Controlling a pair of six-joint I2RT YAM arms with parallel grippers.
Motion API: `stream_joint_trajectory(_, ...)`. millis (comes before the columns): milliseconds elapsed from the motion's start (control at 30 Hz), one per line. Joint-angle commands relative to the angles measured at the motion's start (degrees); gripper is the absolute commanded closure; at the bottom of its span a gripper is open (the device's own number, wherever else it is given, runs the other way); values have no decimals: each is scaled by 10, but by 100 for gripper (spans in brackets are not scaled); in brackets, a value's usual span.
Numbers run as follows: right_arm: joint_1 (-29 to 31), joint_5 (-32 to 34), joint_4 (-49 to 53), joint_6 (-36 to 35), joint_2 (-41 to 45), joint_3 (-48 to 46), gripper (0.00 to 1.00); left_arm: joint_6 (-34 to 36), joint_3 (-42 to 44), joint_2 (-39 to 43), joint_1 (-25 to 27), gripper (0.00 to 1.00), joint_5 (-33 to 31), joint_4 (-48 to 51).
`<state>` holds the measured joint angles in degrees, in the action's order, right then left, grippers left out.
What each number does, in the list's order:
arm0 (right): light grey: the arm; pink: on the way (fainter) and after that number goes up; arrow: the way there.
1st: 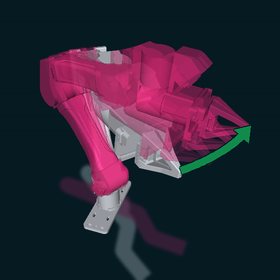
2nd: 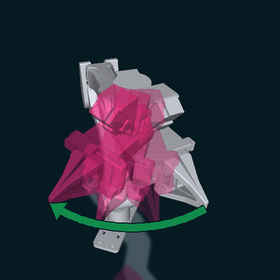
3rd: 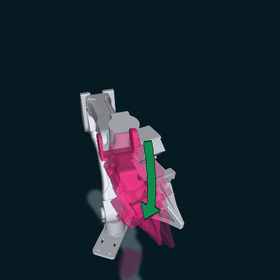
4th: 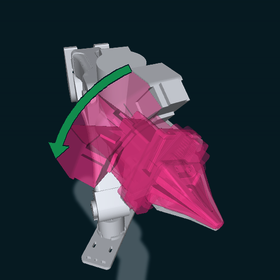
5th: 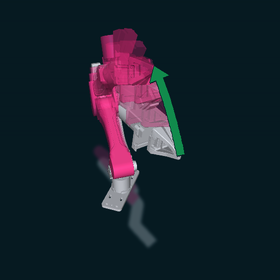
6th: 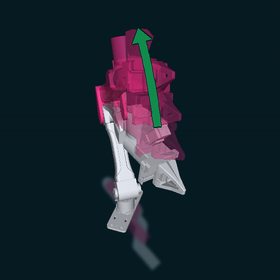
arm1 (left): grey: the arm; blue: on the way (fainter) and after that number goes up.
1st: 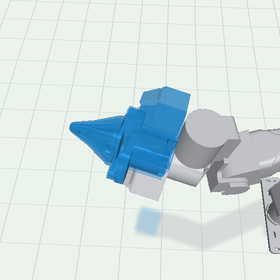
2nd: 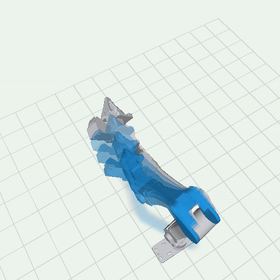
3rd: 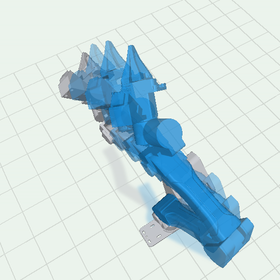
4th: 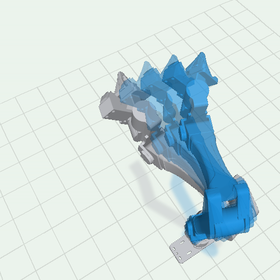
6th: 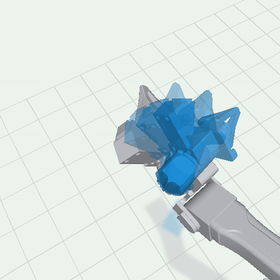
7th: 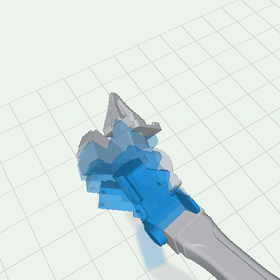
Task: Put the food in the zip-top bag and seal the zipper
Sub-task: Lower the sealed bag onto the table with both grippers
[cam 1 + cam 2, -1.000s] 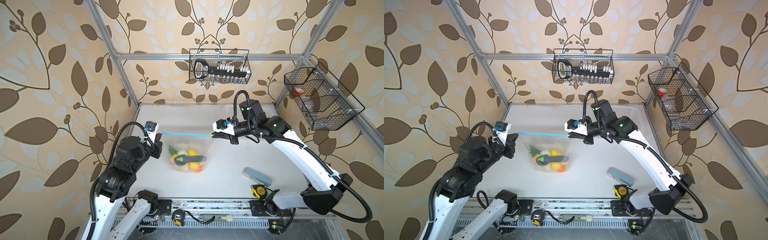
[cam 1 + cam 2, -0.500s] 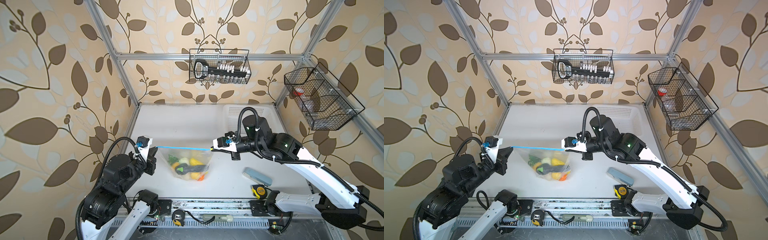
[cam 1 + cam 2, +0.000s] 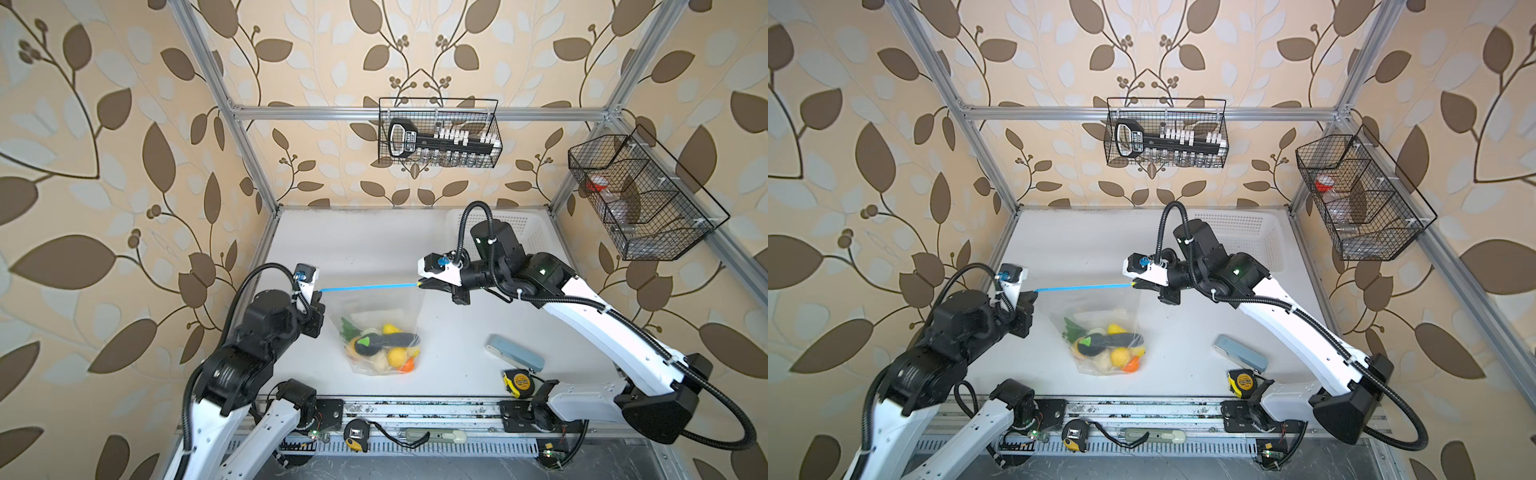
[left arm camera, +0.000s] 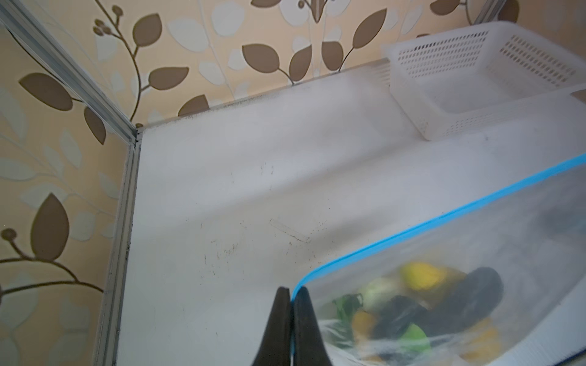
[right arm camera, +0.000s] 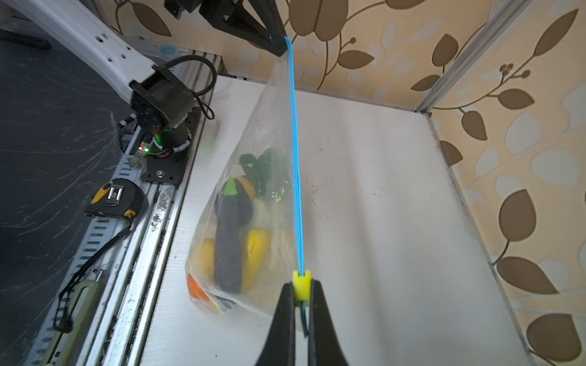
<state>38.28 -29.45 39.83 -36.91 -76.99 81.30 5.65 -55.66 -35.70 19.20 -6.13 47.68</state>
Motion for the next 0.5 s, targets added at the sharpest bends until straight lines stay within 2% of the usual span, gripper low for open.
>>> stream_joint_trajectory(0,-38,-15,6,-11,-29,5,96,10,5,-70,-11,100,-108,-71)
stream_joint_trajectory(233,-96,-38,-42,-24,-124,48,92,14,-19,-242,-93,100,-31,-190)
stream_joint_trajectory(467,-119,-35,-74,-35,-228,113,91,6,-78,-411,-117,100,-15,-260)
